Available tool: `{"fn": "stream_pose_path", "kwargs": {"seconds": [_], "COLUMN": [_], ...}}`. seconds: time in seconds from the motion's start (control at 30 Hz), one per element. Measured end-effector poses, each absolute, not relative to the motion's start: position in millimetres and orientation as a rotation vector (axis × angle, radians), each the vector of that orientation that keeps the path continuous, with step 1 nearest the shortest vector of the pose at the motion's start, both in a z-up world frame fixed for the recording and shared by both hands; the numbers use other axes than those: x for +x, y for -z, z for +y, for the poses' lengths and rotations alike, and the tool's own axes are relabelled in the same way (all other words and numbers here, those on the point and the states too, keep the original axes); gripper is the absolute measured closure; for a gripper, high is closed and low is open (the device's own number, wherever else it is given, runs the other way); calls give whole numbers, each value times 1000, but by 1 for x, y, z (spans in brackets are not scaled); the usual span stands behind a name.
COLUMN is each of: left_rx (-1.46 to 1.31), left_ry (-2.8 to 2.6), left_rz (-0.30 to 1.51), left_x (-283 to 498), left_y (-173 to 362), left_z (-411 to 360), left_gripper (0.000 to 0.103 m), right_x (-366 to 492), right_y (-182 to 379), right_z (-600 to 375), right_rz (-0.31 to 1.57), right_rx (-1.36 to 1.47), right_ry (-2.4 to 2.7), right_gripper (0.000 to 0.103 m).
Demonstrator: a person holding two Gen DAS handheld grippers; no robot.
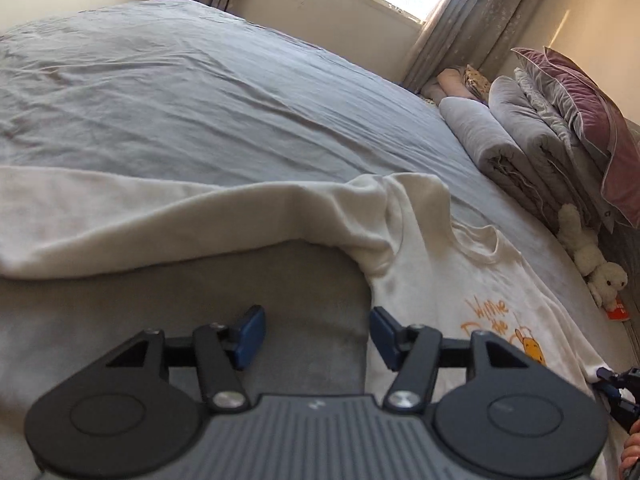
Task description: Fold clothes
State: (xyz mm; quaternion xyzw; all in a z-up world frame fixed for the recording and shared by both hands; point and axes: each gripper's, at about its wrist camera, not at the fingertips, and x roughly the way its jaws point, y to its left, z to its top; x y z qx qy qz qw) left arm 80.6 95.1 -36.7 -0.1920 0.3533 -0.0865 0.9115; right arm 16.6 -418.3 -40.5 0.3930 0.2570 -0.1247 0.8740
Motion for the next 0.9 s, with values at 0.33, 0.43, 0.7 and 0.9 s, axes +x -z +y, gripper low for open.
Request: {"fn": "stream_pose_path", "kwargs": {"seconds": [0.33,0.43,0.7,0.9], "left_rx": [-481,-525,-553,-573], "left_ry": [220,223,219,218], "left_rz": [670,653,628,628], "left_x": [104,107,107,109], "left_y": [45,47,51,54], "left_z": [87,88,87,86], "left_gripper": [43,43,47,58], "right_x": [51,39,36,60], "right_y": [6,10,25,56], "right_z": [-462,-454,-400,-382], "right_rz": [422,447,573,617], "right_rx": [631,713,822,888], "right_ry": [392,321,30,10], "right_gripper": [95,87,54,54]}}
